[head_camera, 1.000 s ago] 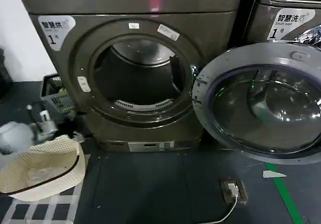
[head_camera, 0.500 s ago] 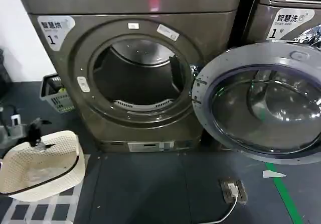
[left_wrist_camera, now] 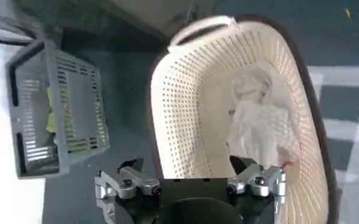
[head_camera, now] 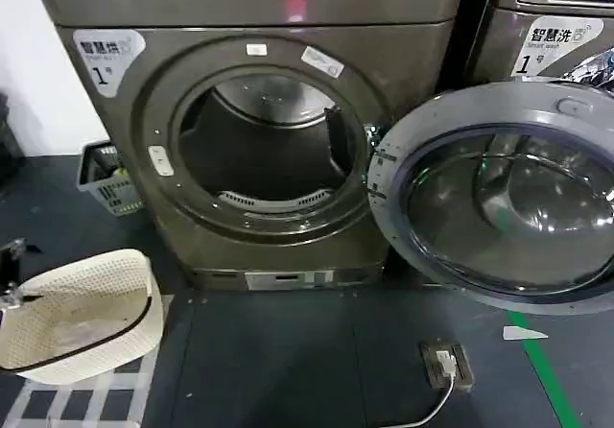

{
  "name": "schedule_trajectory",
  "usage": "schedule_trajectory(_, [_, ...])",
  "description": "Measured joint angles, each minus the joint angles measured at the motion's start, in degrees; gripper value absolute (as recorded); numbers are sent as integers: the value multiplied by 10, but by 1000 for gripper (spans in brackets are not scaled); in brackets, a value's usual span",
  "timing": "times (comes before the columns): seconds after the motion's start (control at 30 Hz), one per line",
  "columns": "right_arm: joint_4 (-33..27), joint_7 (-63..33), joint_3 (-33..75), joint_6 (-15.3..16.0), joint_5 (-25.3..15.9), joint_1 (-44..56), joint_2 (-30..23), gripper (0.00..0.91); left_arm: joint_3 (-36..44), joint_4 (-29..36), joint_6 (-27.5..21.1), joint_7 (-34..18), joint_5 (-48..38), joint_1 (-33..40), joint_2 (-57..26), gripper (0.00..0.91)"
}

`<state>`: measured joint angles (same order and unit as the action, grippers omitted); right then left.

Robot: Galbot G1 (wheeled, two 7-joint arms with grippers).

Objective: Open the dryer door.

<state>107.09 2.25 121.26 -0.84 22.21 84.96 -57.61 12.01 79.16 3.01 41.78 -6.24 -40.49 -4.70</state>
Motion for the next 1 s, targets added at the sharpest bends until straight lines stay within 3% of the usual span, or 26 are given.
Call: schedule_trajectory(1.0, [13,1,17,-9,-13,8,-6,907,-18,-24,29,5,67,-7,0,907])
